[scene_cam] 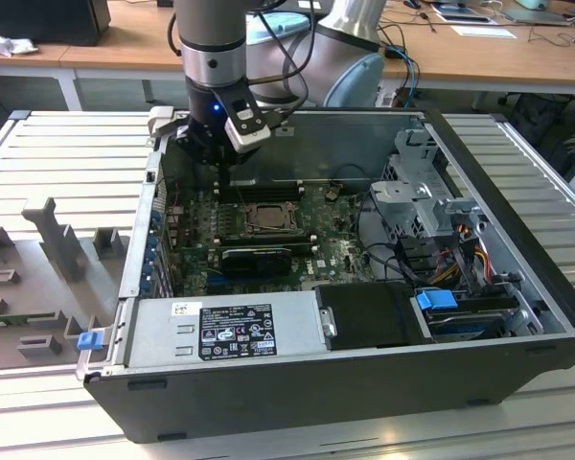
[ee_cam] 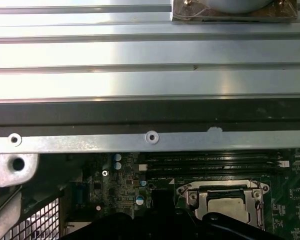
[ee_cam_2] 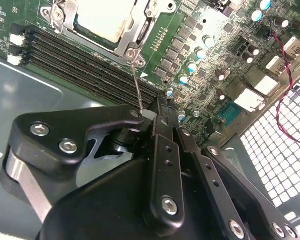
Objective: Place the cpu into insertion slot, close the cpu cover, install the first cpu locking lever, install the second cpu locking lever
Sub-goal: 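Install the first cpu locking lever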
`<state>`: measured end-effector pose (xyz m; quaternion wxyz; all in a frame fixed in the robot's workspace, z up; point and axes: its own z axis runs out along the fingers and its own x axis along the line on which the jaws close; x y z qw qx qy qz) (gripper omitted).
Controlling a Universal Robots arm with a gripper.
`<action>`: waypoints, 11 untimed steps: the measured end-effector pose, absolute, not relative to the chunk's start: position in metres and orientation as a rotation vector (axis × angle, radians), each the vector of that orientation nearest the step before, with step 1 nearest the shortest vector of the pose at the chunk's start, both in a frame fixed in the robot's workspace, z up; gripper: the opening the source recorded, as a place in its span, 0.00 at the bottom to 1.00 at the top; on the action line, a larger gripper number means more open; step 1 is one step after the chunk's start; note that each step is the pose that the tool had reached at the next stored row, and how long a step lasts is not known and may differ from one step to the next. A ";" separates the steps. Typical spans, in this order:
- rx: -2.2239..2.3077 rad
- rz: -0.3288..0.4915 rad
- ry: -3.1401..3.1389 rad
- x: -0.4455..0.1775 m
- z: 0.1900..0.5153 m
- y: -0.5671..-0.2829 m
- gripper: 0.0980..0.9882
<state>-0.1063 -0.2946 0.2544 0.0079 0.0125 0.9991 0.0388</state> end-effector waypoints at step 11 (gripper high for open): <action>0.039 0.121 3.123 -0.101 0.254 -0.295 0.01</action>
